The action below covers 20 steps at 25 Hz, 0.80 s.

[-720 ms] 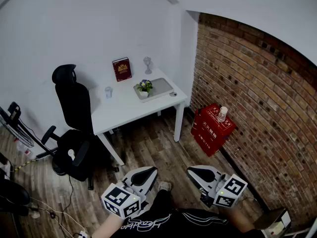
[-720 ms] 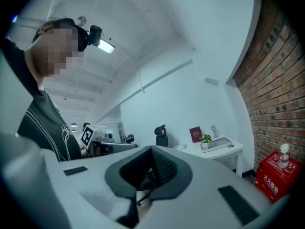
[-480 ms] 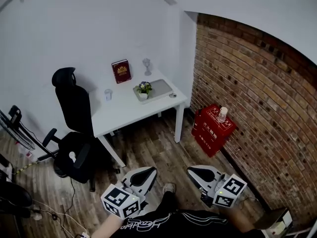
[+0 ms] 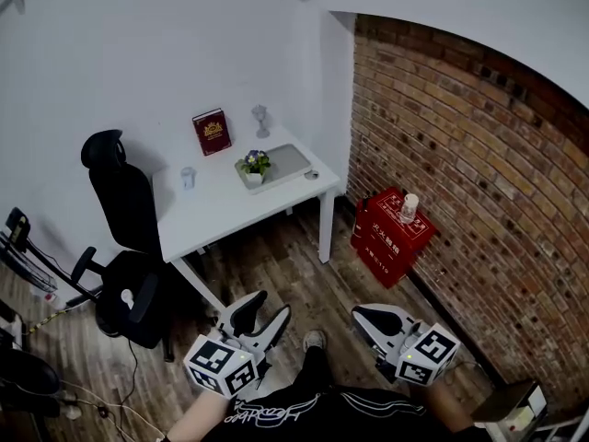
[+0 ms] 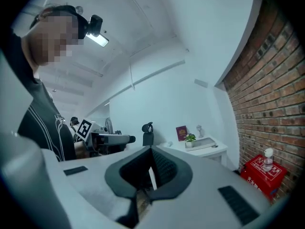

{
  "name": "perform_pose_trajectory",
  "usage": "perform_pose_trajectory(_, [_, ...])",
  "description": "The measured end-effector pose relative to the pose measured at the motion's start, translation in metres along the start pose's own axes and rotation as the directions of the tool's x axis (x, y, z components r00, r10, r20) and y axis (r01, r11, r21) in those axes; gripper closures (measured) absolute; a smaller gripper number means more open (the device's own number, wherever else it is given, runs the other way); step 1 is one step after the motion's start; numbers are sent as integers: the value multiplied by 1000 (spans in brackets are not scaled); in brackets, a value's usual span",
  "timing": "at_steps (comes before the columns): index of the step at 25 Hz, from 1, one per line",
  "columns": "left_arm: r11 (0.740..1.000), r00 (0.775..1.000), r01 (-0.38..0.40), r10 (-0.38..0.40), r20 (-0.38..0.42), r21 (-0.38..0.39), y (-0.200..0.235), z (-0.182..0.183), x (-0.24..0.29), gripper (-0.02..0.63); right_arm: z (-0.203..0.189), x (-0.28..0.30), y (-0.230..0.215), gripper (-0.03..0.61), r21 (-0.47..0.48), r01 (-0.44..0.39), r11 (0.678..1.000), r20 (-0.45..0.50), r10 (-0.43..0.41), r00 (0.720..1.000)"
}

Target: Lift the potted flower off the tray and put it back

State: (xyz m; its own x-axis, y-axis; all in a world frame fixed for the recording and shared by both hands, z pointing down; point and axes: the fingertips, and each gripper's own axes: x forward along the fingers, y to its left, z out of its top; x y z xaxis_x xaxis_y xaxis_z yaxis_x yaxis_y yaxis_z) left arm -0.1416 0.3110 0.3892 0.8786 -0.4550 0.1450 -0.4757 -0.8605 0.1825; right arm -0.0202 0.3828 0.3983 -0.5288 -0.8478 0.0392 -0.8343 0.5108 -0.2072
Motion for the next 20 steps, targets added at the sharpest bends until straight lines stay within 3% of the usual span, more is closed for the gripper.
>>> perform_pose_trajectory(5, [999,999,-47,47,12,-8,27,-1,28,313,-1,9,-27,577,5,16,1000,2,-16,1000])
perform_pose_trajectory(11, [995,995,-97,97,-8,-12,75,-4,71,279,2,39,-70,577,22,21,1000,-4,-21,1000])
perform_pose_trajectory(20, [983,982,-183,181,-54,-35,189,0,175,258,20,124,-178,577,78,33,996,-37,-30,999])
